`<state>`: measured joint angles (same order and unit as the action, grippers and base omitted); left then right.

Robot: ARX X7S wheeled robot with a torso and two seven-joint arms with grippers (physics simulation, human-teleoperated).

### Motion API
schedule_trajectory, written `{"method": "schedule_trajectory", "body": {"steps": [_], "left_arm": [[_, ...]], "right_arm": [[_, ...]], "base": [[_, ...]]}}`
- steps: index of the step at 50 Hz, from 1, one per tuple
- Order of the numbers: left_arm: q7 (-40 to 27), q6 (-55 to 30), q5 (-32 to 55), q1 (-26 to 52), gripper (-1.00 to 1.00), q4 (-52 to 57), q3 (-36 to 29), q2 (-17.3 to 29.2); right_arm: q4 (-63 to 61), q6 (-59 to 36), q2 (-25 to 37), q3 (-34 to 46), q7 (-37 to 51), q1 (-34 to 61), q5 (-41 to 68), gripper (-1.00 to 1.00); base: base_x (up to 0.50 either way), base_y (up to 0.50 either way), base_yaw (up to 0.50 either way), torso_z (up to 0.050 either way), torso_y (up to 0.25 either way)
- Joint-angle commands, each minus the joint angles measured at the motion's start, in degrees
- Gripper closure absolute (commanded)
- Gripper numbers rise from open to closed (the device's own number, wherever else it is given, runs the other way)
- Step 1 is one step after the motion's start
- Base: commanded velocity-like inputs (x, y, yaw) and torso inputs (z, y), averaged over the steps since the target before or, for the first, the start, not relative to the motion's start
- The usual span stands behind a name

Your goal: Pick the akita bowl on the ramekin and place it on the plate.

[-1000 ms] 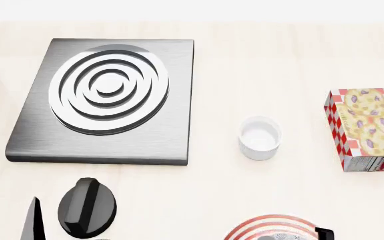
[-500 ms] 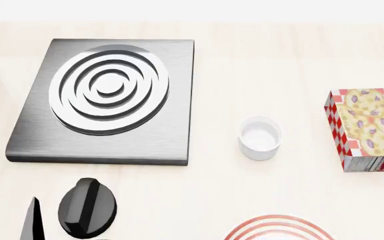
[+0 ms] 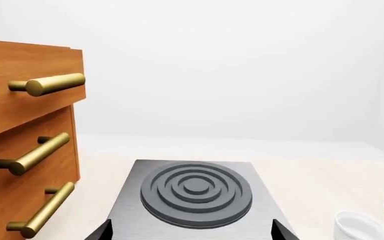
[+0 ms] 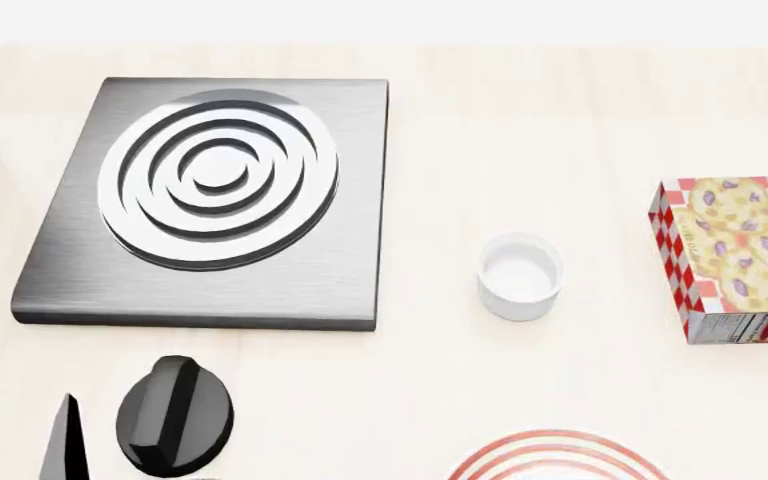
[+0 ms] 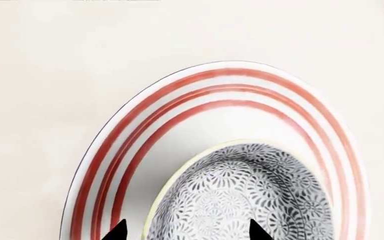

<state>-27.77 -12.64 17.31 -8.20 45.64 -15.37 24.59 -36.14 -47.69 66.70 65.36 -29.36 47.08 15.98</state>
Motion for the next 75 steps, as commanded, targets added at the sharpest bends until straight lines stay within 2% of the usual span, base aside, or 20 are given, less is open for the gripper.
{"method": "schedule_trajectory", "body": {"steps": [1,17,43,55,56,58,60,61,75], "left_arm": [[-0.2,0.0,0.2,0.1,-1.00,0.0,-0.1,0.1],[-0.4,0.0,0.3,0.2,-1.00,-0.2,-0.3,0.3],[-0.8,0.2,0.2,0.0,-1.00,0.2,-0.8,0.7],[-1.0,0.4,0.6,0.1,-1.00,0.0,-0.5,0.9],[-1.0,0.4,0.8,0.2,-1.00,0.0,-0.4,0.9],[-1.0,0.4,0.8,0.2,-1.00,-0.1,-0.5,0.9],[-1.0,0.6,0.7,0.1,-1.00,-0.1,-0.5,0.9],[-1.0,0.6,0.7,0.1,-1.00,-0.1,-0.5,0.9],[-0.9,1.9,-0.2,-0.2,-1.00,-0.2,-0.9,1.2]], "right_arm": [[-0.1,-0.1,-0.2,-0.2,0.5,-0.2,0.3,-1.00],[-2.7,0.3,0.7,-1.9,1.3,-0.6,3.2,-1.00],[-18.2,-8.6,8.2,-6.3,1.5,2.9,9.5,-1.00],[-15.2,6.0,8.6,-13.1,12.8,0.3,15.2,-1.00],[-14.3,10.1,9.2,-15.0,15.7,-0.5,18.6,-1.00],[-14.0,11.7,9.6,-15.1,16.7,-1.1,17.9,-1.00],[-11.4,20.4,9.9,-16.8,22.2,-3.7,19.5,-1.00],[-10.9,21.6,10.0,-16.9,22.2,-4.2,20.9,-1.00],[-2.3,40.9,6.3,-20.4,34.4,-10.4,21.4,-1.00]], "base": [[0.00,0.00,0.00,0.000,0.000],[0.00,0.00,0.00,0.000,0.000],[0.00,0.00,0.00,0.000,0.000],[0.00,0.00,0.00,0.000,0.000],[0.00,0.00,0.00,0.000,0.000],[0.00,0.00,0.00,0.000,0.000],[0.00,0.00,0.00,0.000,0.000],[0.00,0.00,0.00,0.000,0.000],[0.00,0.00,0.00,0.000,0.000]]}}
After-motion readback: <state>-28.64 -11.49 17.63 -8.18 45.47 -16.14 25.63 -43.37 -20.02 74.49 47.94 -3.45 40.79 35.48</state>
